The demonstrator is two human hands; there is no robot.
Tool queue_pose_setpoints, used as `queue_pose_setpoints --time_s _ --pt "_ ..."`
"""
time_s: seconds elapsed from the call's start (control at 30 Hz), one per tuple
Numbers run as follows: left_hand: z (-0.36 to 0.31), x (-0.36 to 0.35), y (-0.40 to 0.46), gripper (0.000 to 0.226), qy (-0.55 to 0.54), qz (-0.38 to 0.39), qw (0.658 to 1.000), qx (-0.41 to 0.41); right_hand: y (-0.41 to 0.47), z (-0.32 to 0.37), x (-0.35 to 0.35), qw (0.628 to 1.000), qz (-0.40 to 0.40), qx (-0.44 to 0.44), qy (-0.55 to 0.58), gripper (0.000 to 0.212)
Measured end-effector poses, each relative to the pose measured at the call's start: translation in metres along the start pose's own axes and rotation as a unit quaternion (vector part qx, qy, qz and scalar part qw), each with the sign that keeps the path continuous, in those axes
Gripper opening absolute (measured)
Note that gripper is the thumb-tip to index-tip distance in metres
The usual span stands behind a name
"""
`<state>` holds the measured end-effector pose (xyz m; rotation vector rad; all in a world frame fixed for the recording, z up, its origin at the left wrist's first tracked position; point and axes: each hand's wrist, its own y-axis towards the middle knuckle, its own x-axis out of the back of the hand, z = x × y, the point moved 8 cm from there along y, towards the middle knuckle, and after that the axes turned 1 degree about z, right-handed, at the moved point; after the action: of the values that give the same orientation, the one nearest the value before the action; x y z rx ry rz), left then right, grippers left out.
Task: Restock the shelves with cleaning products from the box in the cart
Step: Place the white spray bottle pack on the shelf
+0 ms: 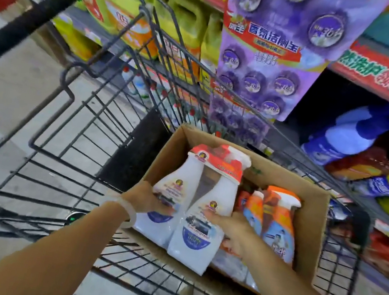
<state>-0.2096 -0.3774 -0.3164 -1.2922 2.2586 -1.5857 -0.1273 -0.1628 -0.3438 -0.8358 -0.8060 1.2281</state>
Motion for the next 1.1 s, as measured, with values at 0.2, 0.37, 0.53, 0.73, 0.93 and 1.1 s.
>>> queue_pose_setpoints --time_s 0.2,0.37,0.53,0.73,0.93,1.1 --pt "-0.054 -0.002 -0.039 0.033 -0.008 0.042 0.997 -0.067 -0.046 0.029 0.035 0.992 -0.013 0.106 0.069 0.024" --pt "-0.134 -0.027 -0.094 0.038 0.009 0.061 0.984 -0.17 -0.112 0.045 0.108 0.975 -0.049 0.201 0.085 0.028" --pt "-0.202 -0.102 -0.175 0.034 0.034 0.057 0.959 -0.277 -0.216 0.025 0.215 0.935 -0.129 0.319 0.086 0.026" --pt "-0.275 -0.245 -0.291 0.053 0.065 0.048 0.916 -0.393 -0.362 -0.055 0.359 0.88 -0.232 0.403 0.095 0.013" --pt "-0.339 -0.395 -0.412 0.072 0.062 0.089 0.868 -0.485 -0.502 -0.152 0.492 0.823 -0.369 0.427 0.072 0.011" --pt "-0.392 -0.502 -0.493 0.096 0.082 0.14 0.815 -0.556 -0.591 -0.22 0.579 0.778 -0.449 0.427 0.109 0.016"
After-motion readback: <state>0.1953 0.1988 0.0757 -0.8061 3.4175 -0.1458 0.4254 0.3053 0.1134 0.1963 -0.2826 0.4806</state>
